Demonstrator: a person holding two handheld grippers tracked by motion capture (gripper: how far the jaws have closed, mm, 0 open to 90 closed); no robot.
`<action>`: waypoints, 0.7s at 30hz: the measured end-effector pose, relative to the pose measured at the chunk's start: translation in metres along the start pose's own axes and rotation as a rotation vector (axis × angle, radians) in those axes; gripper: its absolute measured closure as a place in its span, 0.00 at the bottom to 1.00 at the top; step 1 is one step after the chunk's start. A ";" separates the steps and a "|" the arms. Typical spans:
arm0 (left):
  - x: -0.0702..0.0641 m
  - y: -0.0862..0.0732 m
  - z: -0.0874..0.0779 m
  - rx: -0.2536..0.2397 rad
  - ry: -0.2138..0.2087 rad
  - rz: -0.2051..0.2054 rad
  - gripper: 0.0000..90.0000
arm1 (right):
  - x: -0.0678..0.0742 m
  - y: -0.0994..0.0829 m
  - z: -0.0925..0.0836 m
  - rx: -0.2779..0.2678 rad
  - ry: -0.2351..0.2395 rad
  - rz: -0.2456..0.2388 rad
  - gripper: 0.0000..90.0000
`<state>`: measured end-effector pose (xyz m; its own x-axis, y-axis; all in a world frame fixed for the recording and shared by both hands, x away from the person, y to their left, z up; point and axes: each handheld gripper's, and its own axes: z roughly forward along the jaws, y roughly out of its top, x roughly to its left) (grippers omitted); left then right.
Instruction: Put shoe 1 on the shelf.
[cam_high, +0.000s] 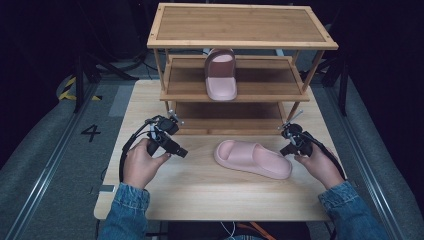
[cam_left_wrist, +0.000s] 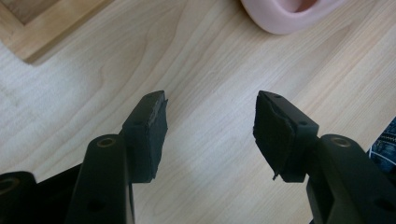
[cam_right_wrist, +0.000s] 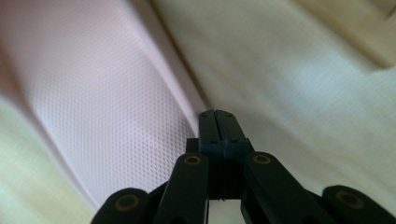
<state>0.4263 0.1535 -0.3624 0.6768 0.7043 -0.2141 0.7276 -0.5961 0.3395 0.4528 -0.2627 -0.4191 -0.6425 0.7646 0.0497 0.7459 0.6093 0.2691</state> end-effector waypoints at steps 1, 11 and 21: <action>0.000 0.000 0.000 0.000 0.000 0.000 0.49 | 0.002 -0.003 -0.001 0.006 0.001 -0.004 1.00; 0.000 0.017 0.007 0.007 -0.026 0.024 0.49 | 0.029 -0.022 -0.007 0.082 0.065 -0.069 1.00; -0.001 0.024 0.008 0.011 -0.033 0.031 0.49 | 0.056 -0.027 -0.010 0.131 0.166 -0.129 1.00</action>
<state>0.4440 0.1357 -0.3616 0.7021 0.6725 -0.2342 0.7075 -0.6216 0.3364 0.3951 -0.2387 -0.4139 -0.7460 0.6402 0.1834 0.6651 0.7300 0.1572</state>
